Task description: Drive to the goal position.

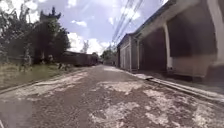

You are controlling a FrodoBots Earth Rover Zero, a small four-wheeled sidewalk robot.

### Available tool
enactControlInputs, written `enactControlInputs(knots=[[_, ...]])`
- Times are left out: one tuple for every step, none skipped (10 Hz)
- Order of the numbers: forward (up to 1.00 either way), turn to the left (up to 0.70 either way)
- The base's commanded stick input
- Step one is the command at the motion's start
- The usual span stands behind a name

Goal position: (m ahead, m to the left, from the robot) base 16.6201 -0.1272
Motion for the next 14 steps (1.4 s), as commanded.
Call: enactControlInputs(knots=[[0.7,0.0],[0.7,0.0],[0.7,0.0],[0.7,0.0],[0.7,0.0],[0.7,0.0],[0.7,0.0],[0.7,0.0],[0.7,0.0],[0.7,0.0],[0.7,0.01],[0.7,0.27],[0.7,0.27],[0.7,0.27]])
